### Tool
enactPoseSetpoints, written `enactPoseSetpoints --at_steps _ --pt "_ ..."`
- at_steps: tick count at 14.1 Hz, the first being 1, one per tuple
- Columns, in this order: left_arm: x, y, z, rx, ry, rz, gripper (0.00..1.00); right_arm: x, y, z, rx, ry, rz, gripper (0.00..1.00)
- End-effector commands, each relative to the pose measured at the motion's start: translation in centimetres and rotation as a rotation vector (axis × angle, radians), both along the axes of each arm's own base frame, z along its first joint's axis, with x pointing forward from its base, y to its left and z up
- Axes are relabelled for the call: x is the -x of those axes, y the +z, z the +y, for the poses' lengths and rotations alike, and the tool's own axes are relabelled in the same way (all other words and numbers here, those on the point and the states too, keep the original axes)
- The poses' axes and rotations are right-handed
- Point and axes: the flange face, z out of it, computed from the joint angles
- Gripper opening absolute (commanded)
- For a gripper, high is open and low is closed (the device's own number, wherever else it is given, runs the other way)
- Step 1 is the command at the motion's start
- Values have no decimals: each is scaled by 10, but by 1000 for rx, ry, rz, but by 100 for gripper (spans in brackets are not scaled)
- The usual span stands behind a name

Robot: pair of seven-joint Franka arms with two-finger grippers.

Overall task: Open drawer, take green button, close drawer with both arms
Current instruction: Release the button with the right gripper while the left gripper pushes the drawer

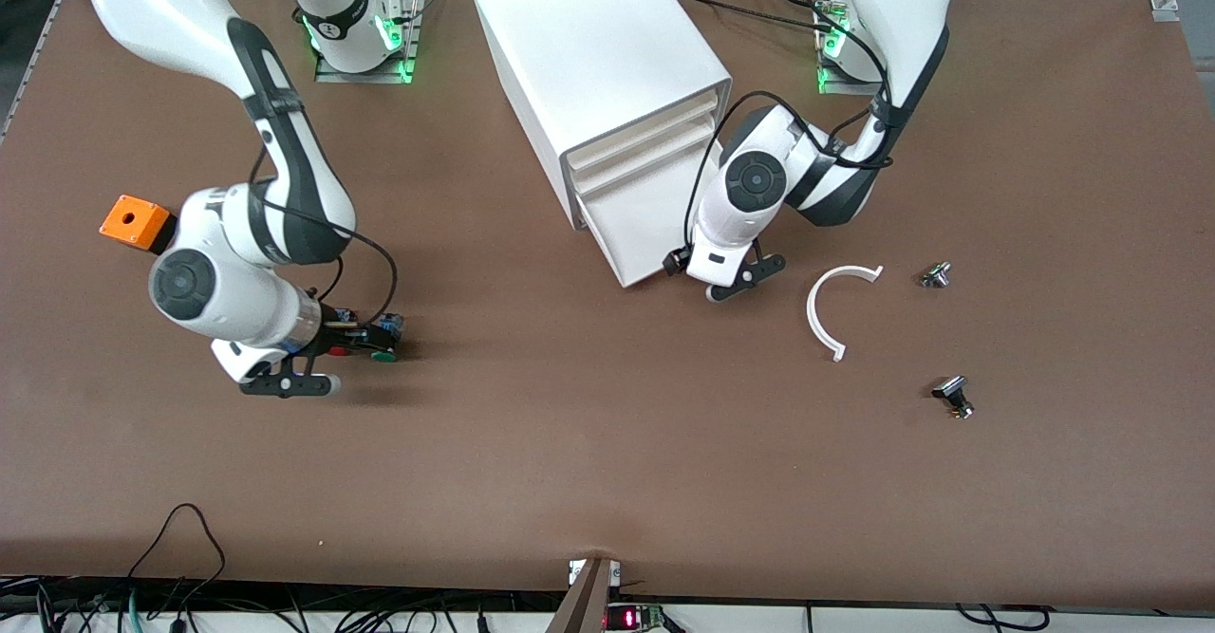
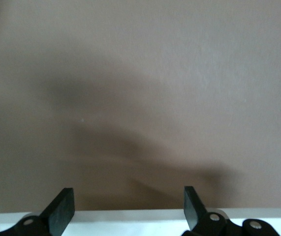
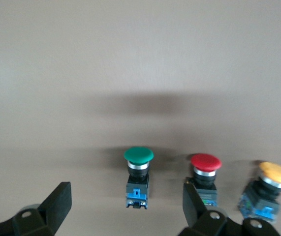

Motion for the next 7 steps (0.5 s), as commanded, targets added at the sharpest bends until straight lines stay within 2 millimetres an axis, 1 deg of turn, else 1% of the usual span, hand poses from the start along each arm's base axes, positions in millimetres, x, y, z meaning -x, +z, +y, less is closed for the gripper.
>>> enactPoseSetpoints --at_steps 1,2,4,5,7 --pt "18 5 -4 -9 -9 4 98 5 64 -6 -19 66 -87 100" --pt "20 7 -6 -4 -9 8 98 9 86 -7 -22 71 -115 99" --pt "28 8 -14 19 7 49 98 16 121 -22 -7 73 -125 100" --pt "33 11 -19 22 0 62 98 22 136 -25 -8 67 -119 100" --pt "45 9 -28 17 -19 95 98 33 168 -36 -9 53 -134 100"
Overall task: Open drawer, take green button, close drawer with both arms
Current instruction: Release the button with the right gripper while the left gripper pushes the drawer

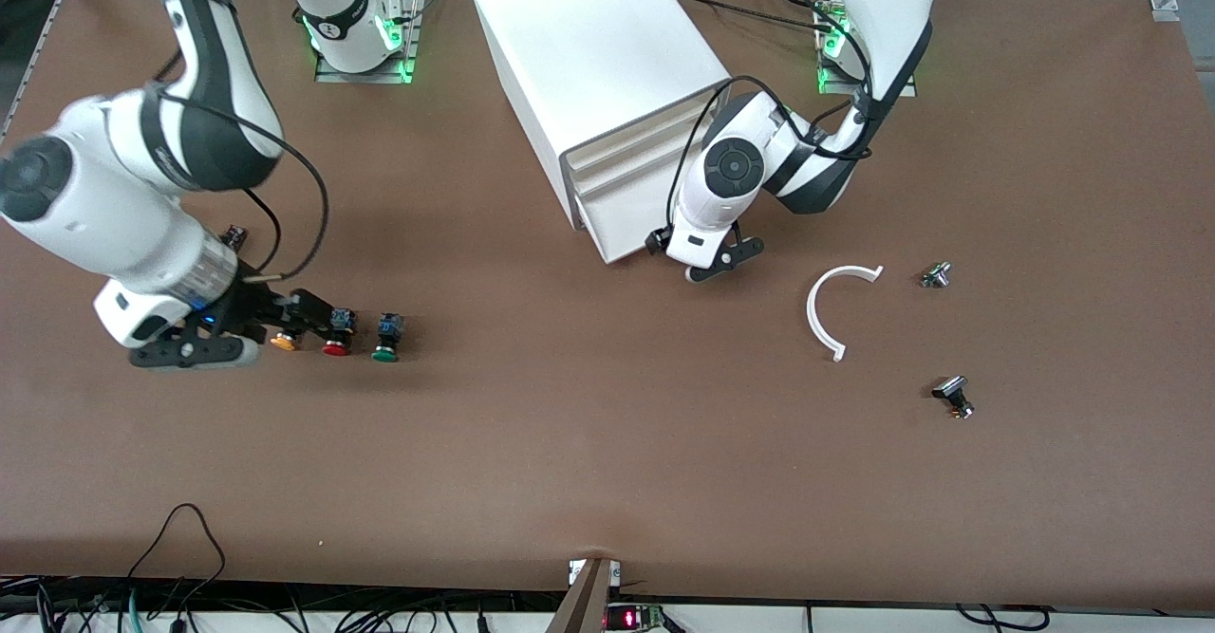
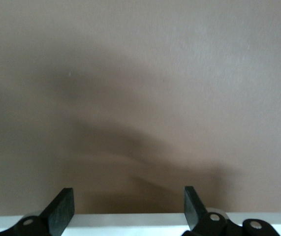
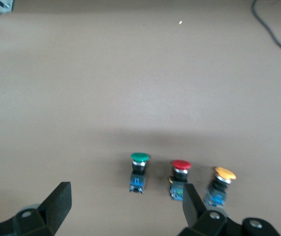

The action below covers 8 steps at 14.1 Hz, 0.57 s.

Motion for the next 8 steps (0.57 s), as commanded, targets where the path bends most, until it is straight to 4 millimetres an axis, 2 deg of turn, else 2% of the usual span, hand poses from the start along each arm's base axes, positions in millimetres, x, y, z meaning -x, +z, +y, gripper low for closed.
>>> enactPoseSetpoints --at_steps 1,3,5,8 --pt "20 9 -6 -1 -3 42 98 22 41 -15 16 8 2 100" --pt "29 10 -13 19 6 67 98 38 63 -33 53 -38 41 100" --pt "36 10 -19 26 0 82 98 62 87 -34 89 -98 91 100" --pt "45 8 -24 33 9 119 98 91 125 -37 124 -98 101 100"
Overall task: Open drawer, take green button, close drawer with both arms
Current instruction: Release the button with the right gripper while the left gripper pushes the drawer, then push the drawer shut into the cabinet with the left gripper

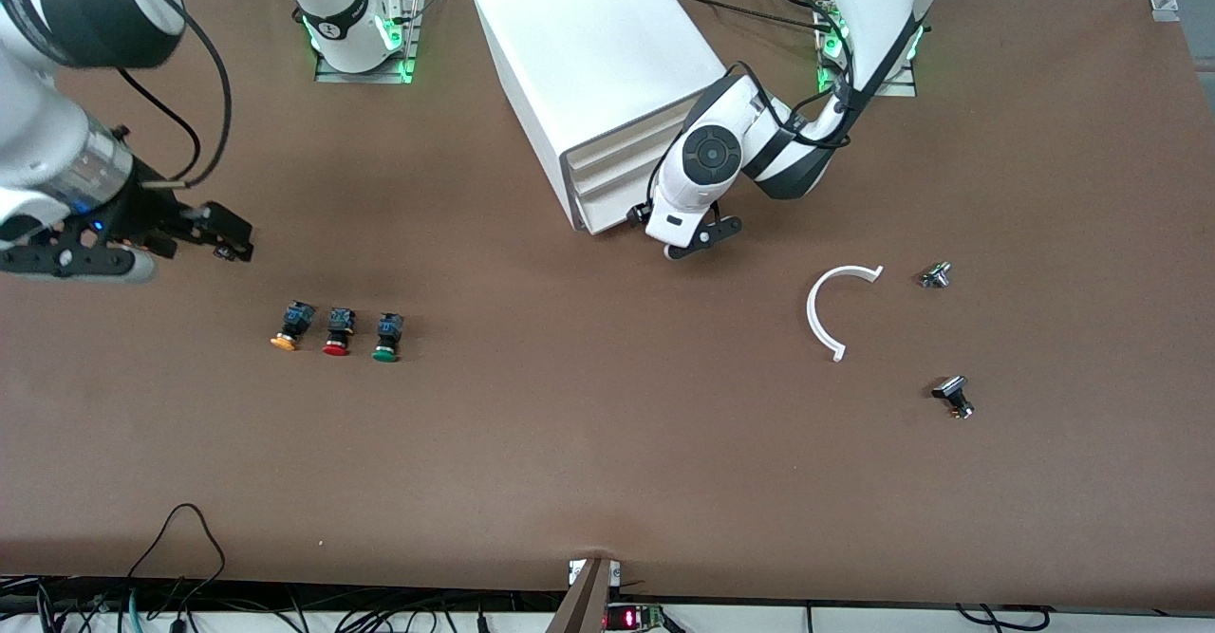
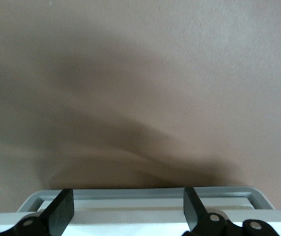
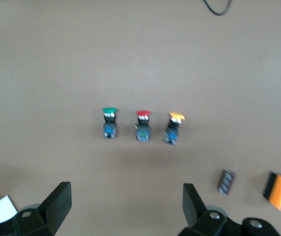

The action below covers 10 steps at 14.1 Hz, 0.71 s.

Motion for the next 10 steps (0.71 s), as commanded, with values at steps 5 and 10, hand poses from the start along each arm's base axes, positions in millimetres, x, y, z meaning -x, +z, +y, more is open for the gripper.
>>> enactPoseSetpoints --at_steps 5,10 --pt "24 8 -6 12 23 73 98 57 63 -1 19 -21 -1 99" --pt "32 7 -11 24 26 94 98 58 65 -6 11 -23 2 100"
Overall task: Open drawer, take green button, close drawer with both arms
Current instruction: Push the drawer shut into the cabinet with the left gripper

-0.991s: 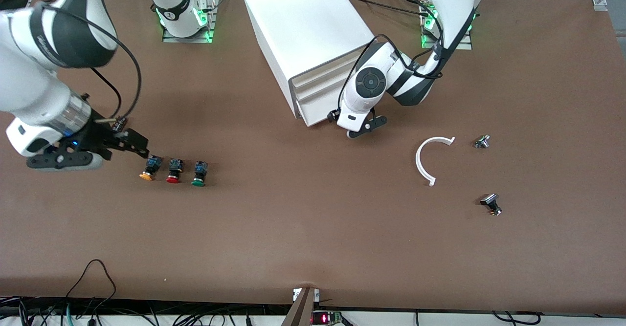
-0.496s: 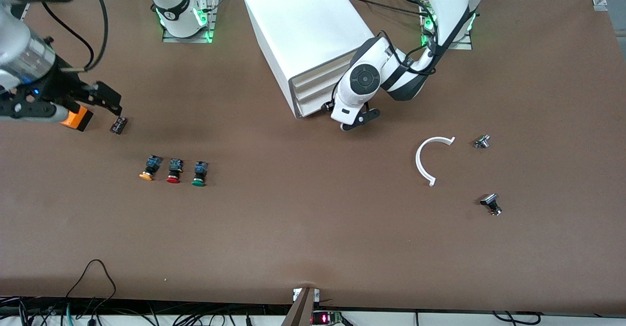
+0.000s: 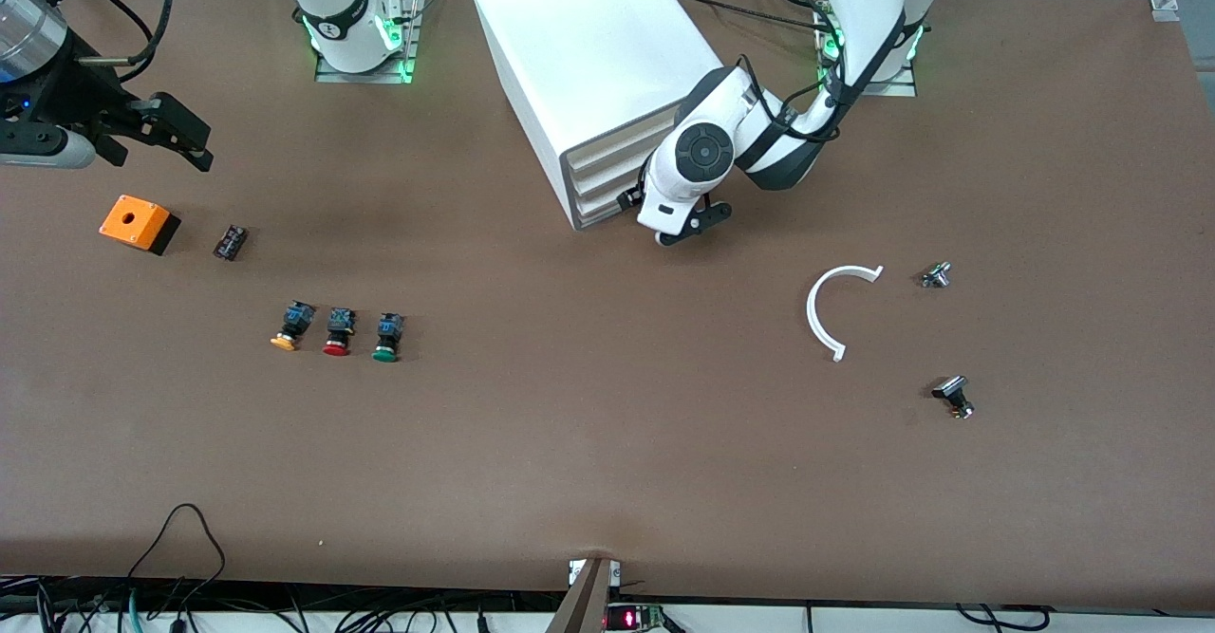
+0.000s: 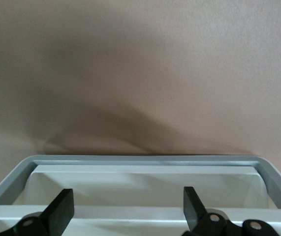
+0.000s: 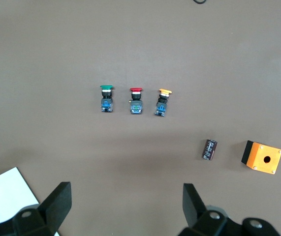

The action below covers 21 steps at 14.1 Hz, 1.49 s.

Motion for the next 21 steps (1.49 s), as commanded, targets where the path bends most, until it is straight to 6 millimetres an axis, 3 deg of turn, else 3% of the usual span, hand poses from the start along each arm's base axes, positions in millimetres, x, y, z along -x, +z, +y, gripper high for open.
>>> enactPoseSetpoints --at_steps 1,7,10,12,15,16,18,21 --pt "12 9 2 1 9 19 98 3 0 -1 -1 -9 -3 100" --pt "9 11 3 7 -6 15 98 3 1 -1 0 -6 -4 100" --pt "-13 38 11 17 -9 -42 98 4 1 0 0 -8 -4 100" --pt "-44 68 33 27 -21 -93 98 3 1 2 0 -1 -7 100" --pt "-92 136 70 -55 -151 -158 98 -4 -4 1 -3 -5 -18 100" --pt "-110 162 85 -53 -186 -156 98 -9 -12 1 -4 -5 -13 100" --pt "-143 195 131 -38 -170 -168 98 -9 -13 0 -3 -8 -9 100" --pt "-162 249 180 -39 -300 -160 98 -1 0 -1 -4 -5 -22 100"
